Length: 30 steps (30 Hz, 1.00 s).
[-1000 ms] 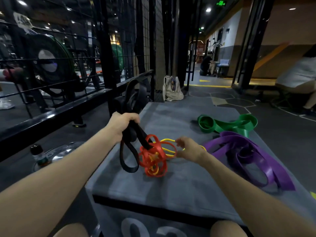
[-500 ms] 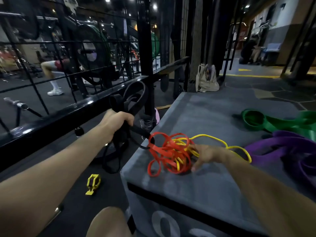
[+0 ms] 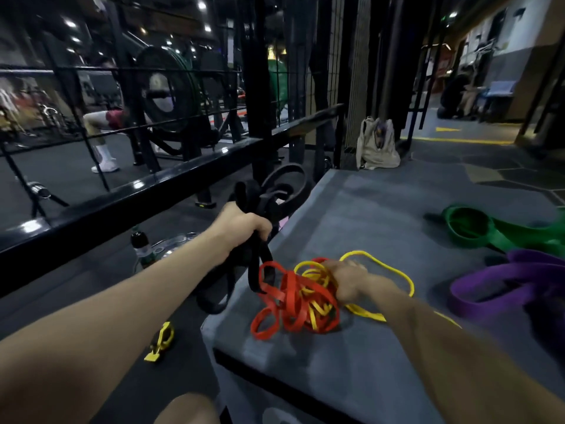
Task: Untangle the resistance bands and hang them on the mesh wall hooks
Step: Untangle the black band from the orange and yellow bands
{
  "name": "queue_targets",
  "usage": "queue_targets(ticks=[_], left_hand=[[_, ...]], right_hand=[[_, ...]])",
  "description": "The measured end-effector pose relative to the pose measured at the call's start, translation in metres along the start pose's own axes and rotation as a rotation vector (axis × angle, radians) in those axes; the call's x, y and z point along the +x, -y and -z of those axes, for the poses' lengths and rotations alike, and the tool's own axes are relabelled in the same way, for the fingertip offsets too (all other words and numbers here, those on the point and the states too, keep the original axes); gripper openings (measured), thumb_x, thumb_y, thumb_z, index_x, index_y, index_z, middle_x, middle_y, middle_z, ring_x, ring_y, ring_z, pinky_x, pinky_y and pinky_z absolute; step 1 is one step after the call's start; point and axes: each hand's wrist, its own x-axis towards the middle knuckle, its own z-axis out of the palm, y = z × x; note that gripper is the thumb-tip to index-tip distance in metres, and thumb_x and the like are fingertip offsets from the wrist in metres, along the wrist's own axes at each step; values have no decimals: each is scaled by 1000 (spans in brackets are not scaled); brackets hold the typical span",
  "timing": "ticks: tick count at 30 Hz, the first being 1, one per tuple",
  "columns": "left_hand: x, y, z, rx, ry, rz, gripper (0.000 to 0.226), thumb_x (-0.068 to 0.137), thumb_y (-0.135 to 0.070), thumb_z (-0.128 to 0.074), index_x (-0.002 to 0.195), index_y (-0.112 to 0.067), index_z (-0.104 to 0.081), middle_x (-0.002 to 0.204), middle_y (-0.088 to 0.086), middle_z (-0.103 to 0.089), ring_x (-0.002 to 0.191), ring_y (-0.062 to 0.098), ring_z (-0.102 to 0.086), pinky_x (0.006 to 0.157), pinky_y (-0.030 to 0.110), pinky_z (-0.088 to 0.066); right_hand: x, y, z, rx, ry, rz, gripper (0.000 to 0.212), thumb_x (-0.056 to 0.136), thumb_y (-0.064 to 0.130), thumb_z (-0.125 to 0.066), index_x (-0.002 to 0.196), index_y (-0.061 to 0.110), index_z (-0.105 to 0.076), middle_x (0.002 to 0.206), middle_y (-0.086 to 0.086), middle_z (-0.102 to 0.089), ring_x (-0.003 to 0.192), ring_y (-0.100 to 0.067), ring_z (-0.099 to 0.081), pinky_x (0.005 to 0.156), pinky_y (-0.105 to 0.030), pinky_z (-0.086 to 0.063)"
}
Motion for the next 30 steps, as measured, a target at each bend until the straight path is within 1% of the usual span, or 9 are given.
queue_targets(ticks=[5, 9, 12, 15, 18, 20, 24, 27, 30], left_hand=[[13, -10, -10, 35, 14, -11, 27, 52, 6, -60, 35, -12, -50, 43, 5, -45, 38, 19, -43, 41, 21, -36], [23, -15, -19, 73, 28, -26, 25, 57, 7, -62, 44, -11, -51, 47, 4, -48, 48, 20, -47, 47, 24, -38], [28, -17, -31, 135, 64, -19, 16, 56, 5, -63, 54, -6, -52, 53, 5, -46, 52, 20, -45, 46, 24, -36], [36, -20, -51, 240, 95, -7, 16, 53, 0, -65, 54, -6, -50, 54, 8, -45, 52, 21, -43, 46, 25, -34], [47, -29, -76, 423, 187, -16, 28, 48, -8, -64, 43, -12, -37, 50, 5, -39, 47, 20, -38, 46, 25, -29], [53, -32, -92, 624, 212, -46, 20, 49, -16, -63, 46, -12, -44, 54, 4, -49, 50, 22, -48, 47, 25, -34], [59, -27, -121, 955, 107, -126, 13, 66, -23, -59, 74, -13, -58, 93, 8, -65, 99, 29, -61, 68, 29, -47], [71, -32, -145, 1125, 29, -290, 28, 72, -30, -57, 97, -18, -61, 93, 3, -63, 95, 28, -61, 76, 33, -49], [91, -51, -162, 1136, 88, -396, 44, 74, -28, -58, 117, -21, -50, 102, 5, -61, 96, 28, -60, 77, 36, -50]], right_hand=[[-38, -17, 36, 228, -171, -3, 15, 68, 24, -67, 80, 20, -58, 80, -4, -60, 84, -24, -59, 66, -28, -42], [-89, -52, 94, 456, -482, -172, 20, 62, 24, -64, 56, 14, -49, 55, -2, -48, 61, -19, -45, 55, -32, -35], [-137, -88, 127, 586, -697, -364, 11, 61, 20, -61, 62, 9, -61, 60, -11, -55, 63, -20, -48, 56, -32, -41], [-177, -117, 141, 694, -889, -549, 25, 54, 19, -53, 69, 4, -66, 63, -16, -55, 67, -26, -49, 63, -35, -43], [-205, -130, 142, 693, -953, -661, 19, 65, 6, -55, 76, -7, -65, 64, -12, -50, 66, -24, -44, 61, -33, -39], [-220, -139, 138, 690, -956, -743, 13, 68, 2, -53, 68, -8, -60, 61, -11, -48, 65, -25, -44, 57, -31, -37], [-244, -154, 123, 744, -955, -929, 13, 67, 7, -53, 54, 6, -54, 62, -11, -56, 70, -33, -57, 53, -28, -38], [-249, -153, 109, 785, -945, -957, 16, 68, 5, -53, 52, 8, -51, 63, -11, -54, 66, -29, -49, 63, -31, -37], [-240, -145, 101, 785, -899, -886, 27, 68, 1, -53, 46, 11, -41, 53, -6, -44, 60, -25, -40, 53, -30, -31]])
